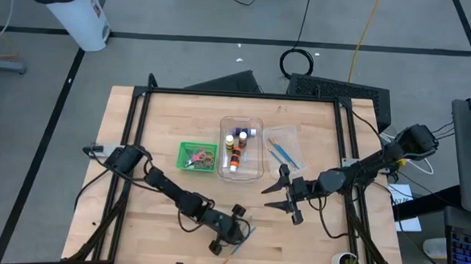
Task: Pick & Place Paint Supplies
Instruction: Adjust the blue paint brushes on the table
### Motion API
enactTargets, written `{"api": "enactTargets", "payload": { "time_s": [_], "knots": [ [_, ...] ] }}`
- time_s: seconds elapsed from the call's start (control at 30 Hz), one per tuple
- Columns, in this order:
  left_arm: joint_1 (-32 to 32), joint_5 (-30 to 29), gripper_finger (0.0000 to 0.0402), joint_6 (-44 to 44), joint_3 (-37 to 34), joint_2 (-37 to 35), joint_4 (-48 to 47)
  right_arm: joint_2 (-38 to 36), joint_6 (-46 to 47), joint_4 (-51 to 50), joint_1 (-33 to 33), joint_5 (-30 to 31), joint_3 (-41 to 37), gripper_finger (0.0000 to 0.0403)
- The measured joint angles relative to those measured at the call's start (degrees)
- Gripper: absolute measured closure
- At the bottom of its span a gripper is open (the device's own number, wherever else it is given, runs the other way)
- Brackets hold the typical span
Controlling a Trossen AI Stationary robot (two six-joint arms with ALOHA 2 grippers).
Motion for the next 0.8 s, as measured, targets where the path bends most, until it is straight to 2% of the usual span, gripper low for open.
{"api": "enactTargets", "payload": {
  "time_s": [0.1,0.23,0.33,0.4,0.53,0.8],
  "knots": [
    [0.01,-0.15,0.0394,0.34,1.74,-1.05,-5.01,-0.02,0.99,-0.32,0.04,0.00,0.00,0.0234],
    [-0.42,-2.92,0.0386,1.71,3.56,-4.29,-15.71,0.00,1.51,-1.52,0.04,0.00,0.06,0.0234],
    [-0.53,-3.97,0.0384,2.81,4.02,-7.27,-20.34,0.00,1.53,-1.84,0.04,-0.02,0.07,0.0234],
    [-0.71,-2.01,0.0393,3.53,4.27,-8.69,-18.20,0.00,1.53,-1.61,0.04,-0.04,0.05,0.0234],
    [-1.49,5.73,0.0394,5.97,4.36,-8.40,-9.57,-0.02,1.53,-1.54,0.04,-0.04,0.04,0.0234],
    [-1.18,10.22,0.0394,6.42,4.35,-2.97,0.38,-0.02,1.53,-1.10,0.04,-0.03,0.03,0.0234]
  ]
}}
